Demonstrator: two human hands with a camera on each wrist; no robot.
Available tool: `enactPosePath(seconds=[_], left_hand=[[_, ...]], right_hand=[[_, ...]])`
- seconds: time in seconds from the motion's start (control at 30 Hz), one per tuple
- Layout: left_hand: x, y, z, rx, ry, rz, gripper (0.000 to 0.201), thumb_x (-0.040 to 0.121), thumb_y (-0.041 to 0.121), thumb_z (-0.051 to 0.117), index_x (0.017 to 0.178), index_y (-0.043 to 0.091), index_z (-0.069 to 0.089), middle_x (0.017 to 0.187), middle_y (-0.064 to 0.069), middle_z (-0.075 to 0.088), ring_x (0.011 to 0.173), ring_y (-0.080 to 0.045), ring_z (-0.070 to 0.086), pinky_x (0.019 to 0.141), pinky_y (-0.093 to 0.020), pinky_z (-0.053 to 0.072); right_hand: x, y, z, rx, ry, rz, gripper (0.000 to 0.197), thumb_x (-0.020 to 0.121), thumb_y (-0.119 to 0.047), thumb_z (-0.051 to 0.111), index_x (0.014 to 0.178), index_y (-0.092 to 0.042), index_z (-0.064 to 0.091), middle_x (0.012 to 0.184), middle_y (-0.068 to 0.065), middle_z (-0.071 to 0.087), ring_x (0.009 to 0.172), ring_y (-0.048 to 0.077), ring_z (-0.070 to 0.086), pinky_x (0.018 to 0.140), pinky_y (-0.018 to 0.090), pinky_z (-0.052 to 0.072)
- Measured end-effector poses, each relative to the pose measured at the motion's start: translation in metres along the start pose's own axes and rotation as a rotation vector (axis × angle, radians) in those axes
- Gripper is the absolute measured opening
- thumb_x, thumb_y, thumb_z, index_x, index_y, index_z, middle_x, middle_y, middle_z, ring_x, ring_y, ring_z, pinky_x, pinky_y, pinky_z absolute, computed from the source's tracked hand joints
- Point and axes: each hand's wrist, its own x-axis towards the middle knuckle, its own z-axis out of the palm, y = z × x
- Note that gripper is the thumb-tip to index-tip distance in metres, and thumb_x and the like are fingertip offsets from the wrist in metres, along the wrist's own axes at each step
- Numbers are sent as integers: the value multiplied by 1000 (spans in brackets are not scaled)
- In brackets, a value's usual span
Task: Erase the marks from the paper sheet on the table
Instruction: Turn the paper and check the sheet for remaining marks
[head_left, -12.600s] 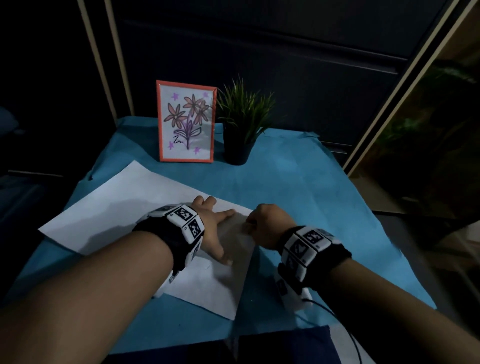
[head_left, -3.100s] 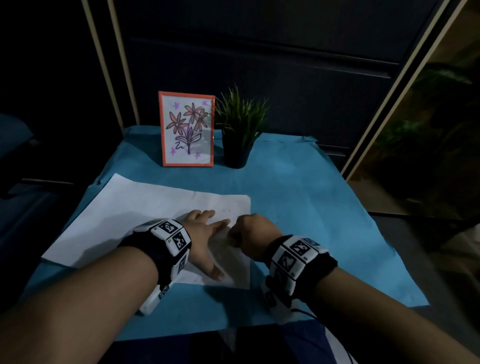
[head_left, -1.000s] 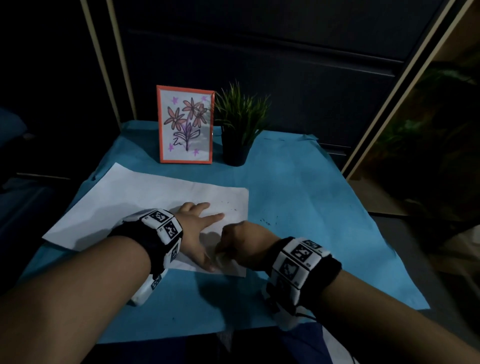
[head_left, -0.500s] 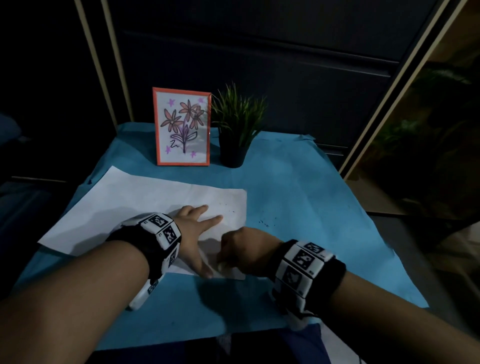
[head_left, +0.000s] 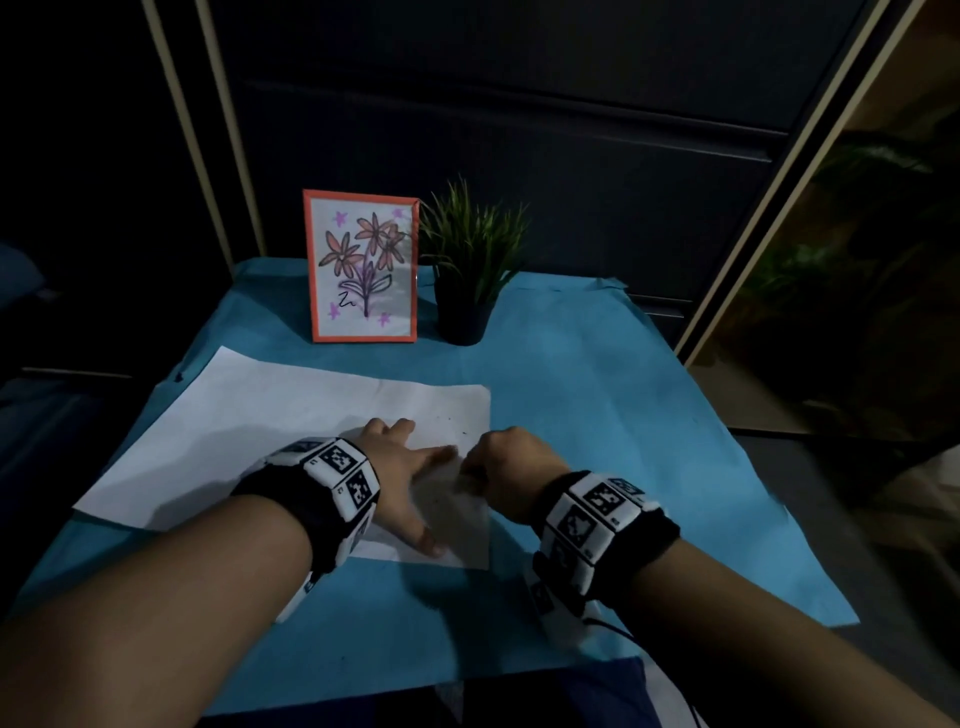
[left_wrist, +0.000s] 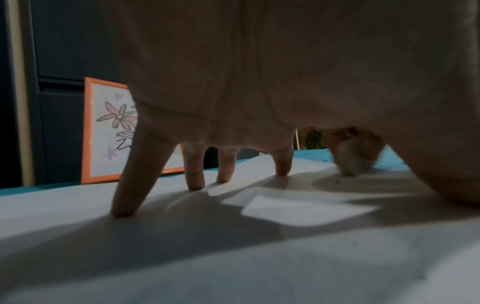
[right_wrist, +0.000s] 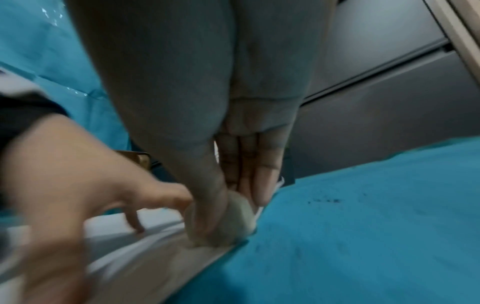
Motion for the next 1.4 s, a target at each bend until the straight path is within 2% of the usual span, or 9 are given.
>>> enactPosePath(seconds=[0.17,0.27,0.37,0.5,0.63,0.87,1.1,1.23,1.4], left_hand=[[2,3,0,38,-38,-31,122,53,85,66,144,55,-10,160,-7,-13,145,-36,-6,117,-53,14],[2,0,1,27,-31,-31,123,51,87,64,144,56,-9,160,-7,-13,145,-36,-5,116,-54,16],[3,-1,2,22,-34,-35,124,49,88,64,144,56,-8,160,-6,-12,144,-36,-4,116,-54,17],[1,1,1,14,-35,-33,124,49,88,65,144,57,-9,160,-4,-14,145,-34,-6,117,-53,14],[1,0,3,2,-32,-30,124,48,89,63,143,58,-10,160,-4,-15,146,-34,-8,117,-55,13],[0,0,1,4,-19,-25,122,52,87,64,144,56,-9,160,-4,-14,145,-35,-6,117,-53,15],[-1,1,1,-10,-29,-16,123,53,85,66,144,56,-11,160,-3,-16,146,-33,-9,117,-54,12],[-7,-3,2,-73,-14,2,129,57,71,76,148,47,-12,160,-2,-17,147,-29,-9,119,-48,12],[-13,-8,1,-122,5,47,123,64,58,81,154,32,0,161,-4,-14,148,-23,-6,118,-33,9]], right_hand=[[-26,1,4,-107,-125,-127,23,90,-19,57,109,-18,70,111,11,65,103,30,59,84,30,46],[-17,2,-4,-35,-77,-96,23,87,-18,60,108,-19,71,111,9,67,105,28,60,89,32,48],[-5,1,-2,-40,-20,-97,22,87,-21,62,107,-21,71,111,9,66,104,29,60,85,30,47],[-24,7,12,-89,-77,-169,23,90,-22,57,109,-15,70,111,10,62,102,30,58,80,31,44],[-37,11,12,-147,-137,-252,22,89,-20,57,107,-20,69,110,7,61,101,29,57,78,30,43],[-2,3,2,-32,-6,-128,18,85,-18,64,100,-22,73,104,6,67,99,27,62,83,29,48],[-44,8,8,-76,-167,-242,24,84,-16,60,105,-20,71,106,5,64,98,27,60,79,33,48],[-26,2,-2,17,-59,-182,18,86,-18,64,102,-18,73,104,5,70,99,21,61,84,26,45],[9,-24,-1,-80,-25,-187,23,91,-18,54,108,-14,69,108,13,64,102,31,59,82,34,48]])
